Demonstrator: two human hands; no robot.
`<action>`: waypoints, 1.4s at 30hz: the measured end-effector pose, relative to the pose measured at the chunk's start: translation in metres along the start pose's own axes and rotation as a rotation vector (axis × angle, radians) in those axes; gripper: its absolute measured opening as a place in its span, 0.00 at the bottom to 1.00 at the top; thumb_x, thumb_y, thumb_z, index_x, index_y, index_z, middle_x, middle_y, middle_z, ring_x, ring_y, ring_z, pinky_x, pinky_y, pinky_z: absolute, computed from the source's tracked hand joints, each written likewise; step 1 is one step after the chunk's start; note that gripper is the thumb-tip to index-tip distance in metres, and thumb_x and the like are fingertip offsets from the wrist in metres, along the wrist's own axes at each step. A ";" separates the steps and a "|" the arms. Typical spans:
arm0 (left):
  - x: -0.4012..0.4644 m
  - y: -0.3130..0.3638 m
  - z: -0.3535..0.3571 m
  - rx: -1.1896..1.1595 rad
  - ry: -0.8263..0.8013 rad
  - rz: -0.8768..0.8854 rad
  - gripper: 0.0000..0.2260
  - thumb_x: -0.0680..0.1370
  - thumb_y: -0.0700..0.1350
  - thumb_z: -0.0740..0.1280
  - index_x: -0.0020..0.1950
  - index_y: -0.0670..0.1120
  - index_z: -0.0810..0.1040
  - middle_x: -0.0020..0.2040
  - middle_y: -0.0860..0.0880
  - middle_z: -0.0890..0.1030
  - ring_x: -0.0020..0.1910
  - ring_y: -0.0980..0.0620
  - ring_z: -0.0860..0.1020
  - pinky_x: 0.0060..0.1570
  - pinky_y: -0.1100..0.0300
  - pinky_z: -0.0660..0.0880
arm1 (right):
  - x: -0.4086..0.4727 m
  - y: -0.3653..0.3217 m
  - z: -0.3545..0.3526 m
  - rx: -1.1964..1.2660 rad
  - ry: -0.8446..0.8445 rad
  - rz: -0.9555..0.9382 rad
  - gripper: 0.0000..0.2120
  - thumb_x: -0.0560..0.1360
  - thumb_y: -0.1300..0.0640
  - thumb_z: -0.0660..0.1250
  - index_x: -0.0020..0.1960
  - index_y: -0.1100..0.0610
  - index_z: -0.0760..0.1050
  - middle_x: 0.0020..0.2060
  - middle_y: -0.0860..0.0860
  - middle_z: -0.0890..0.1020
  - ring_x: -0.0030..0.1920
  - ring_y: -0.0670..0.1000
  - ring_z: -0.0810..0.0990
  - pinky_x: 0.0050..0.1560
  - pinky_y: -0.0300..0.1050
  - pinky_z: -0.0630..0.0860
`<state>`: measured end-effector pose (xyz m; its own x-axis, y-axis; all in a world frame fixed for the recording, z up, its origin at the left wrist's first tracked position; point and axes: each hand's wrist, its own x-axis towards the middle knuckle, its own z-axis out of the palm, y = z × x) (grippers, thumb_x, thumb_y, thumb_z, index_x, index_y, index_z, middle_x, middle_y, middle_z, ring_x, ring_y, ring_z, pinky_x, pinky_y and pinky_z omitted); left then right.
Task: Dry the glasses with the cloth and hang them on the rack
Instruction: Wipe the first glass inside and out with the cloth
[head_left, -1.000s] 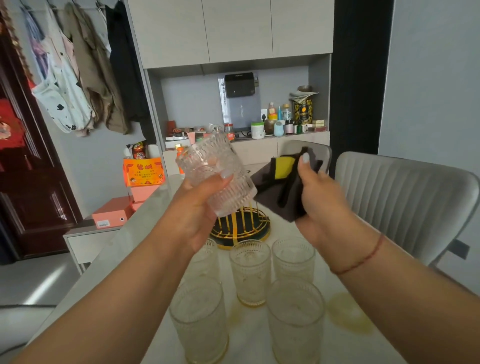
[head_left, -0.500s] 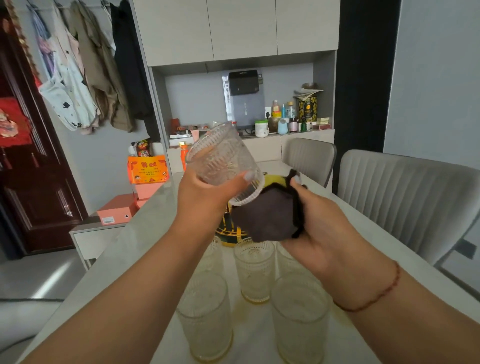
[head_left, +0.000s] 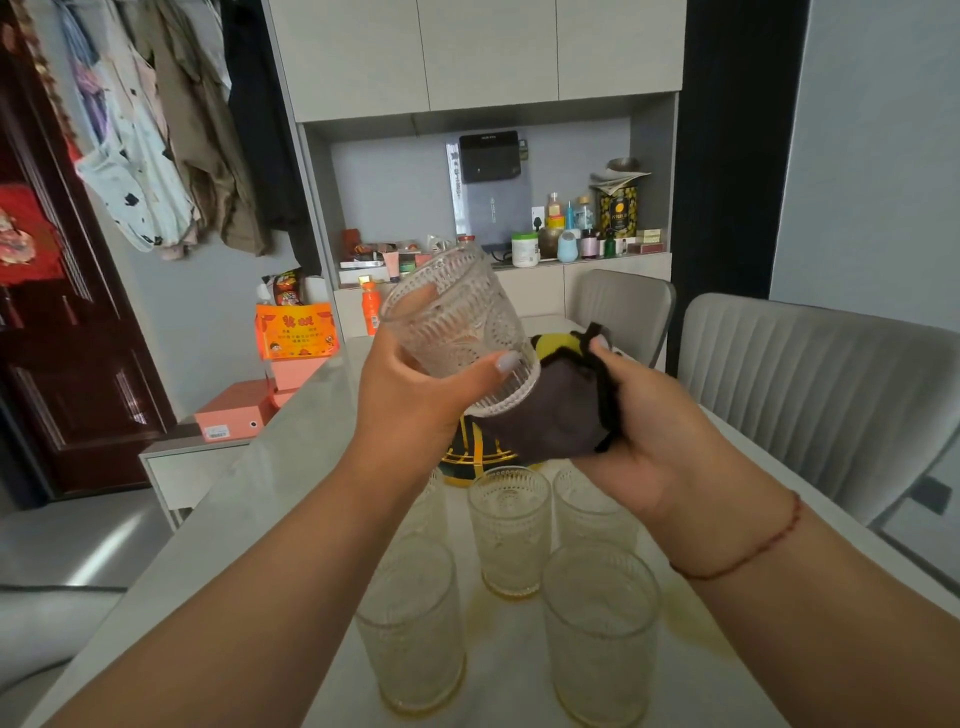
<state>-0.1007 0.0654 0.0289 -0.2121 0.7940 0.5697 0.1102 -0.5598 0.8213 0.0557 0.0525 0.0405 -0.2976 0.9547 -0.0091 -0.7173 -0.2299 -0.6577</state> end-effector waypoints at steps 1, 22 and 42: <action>-0.002 -0.001 0.002 -0.006 -0.015 -0.005 0.44 0.57 0.47 0.84 0.70 0.49 0.70 0.62 0.49 0.80 0.61 0.52 0.80 0.54 0.62 0.80 | 0.003 -0.001 0.002 -0.002 0.019 -0.006 0.20 0.82 0.50 0.55 0.64 0.63 0.75 0.58 0.62 0.81 0.57 0.60 0.80 0.53 0.53 0.78; 0.020 0.016 -0.010 0.218 -0.399 -0.363 0.29 0.51 0.51 0.75 0.50 0.45 0.82 0.45 0.46 0.85 0.47 0.46 0.82 0.57 0.49 0.73 | 0.005 -0.028 0.006 -1.074 -0.128 -0.444 0.04 0.79 0.52 0.61 0.51 0.43 0.73 0.44 0.41 0.80 0.43 0.39 0.77 0.40 0.35 0.71; 0.059 0.023 -0.018 0.101 0.086 -0.401 0.24 0.65 0.48 0.79 0.57 0.45 0.77 0.53 0.46 0.83 0.53 0.45 0.80 0.55 0.51 0.76 | 0.061 -0.015 0.015 -0.436 0.268 -0.329 0.07 0.81 0.51 0.60 0.45 0.51 0.69 0.53 0.55 0.80 0.51 0.55 0.79 0.51 0.55 0.79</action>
<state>-0.1278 0.0951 0.0809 -0.3375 0.9191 0.2035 0.0962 -0.1814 0.9787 0.0383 0.1112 0.0611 0.1059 0.9898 0.0950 -0.4036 0.1301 -0.9056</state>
